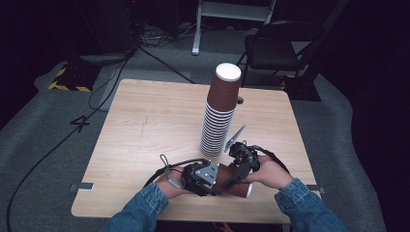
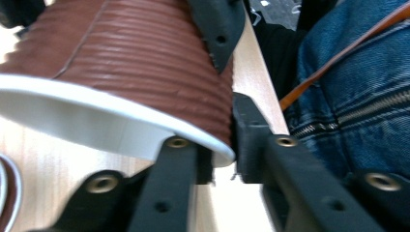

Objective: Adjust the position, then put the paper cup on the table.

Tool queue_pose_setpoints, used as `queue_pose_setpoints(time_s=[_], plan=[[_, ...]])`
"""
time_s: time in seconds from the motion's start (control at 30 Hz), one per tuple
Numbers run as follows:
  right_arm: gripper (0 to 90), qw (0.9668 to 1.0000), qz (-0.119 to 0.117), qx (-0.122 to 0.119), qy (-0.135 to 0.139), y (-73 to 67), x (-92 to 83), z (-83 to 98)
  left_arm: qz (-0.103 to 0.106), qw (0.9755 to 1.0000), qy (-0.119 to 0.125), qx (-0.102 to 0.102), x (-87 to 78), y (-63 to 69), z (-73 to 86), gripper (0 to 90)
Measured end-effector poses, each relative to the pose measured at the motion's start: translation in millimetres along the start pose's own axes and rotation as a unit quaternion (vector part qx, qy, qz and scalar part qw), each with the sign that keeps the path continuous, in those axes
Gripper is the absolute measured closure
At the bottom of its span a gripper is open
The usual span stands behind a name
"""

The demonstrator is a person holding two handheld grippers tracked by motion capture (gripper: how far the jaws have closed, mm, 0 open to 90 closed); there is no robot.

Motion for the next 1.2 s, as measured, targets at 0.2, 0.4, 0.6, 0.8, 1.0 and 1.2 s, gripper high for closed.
queue_pose_setpoints(time_s=[0.2,0.4,0.6,0.8,1.0,1.2], plan=[[15.6,0.9999,0.011,-0.008,0.009,-0.9,-5.3,2.0,-0.003,0.9993,0.013,-0.035,-1.2,-6.6,1.3,35.6],[15.1,0.9990,0.026,-0.008,0.035,-1.1,-15.8,7.5,-0.012,0.9972,0.042,-0.060,-11.0,-10.7,5.0,27.3],[15.0,0.9945,0.056,-0.013,0.087,-2.1,-36.4,19.8,-0.031,0.9933,0.072,-0.085,-28.0,-15.5,16.2,24.9],[14.8,0.9743,0.121,-0.025,0.188,-2.5,-67.2,33.8,-0.053,0.9874,0.097,-0.114,-44.3,-20.4,31.6,25.7],[14.4,0.9359,0.209,-0.025,0.283,3.8,-90.9,49.6,-0.062,0.9819,0.112,-0.140,-53.8,-23.9,46.4,27.8],[13.9,0.9068,0.265,-0.027,0.327,10.8,-99.8,56.9,-0.076,0.9763,0.115,-0.166,-60.3,-29.5,62.2,27.9]])
Point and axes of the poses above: each handheld gripper's, and its own axes: x roughly forward along the jaws, z roughly out of its underside, y roughly to its right, the point moved 2 cm from there along x, roughly forward along the jaws, and after that the axes turned 7 degrees about -x, right-handed, at the moved point
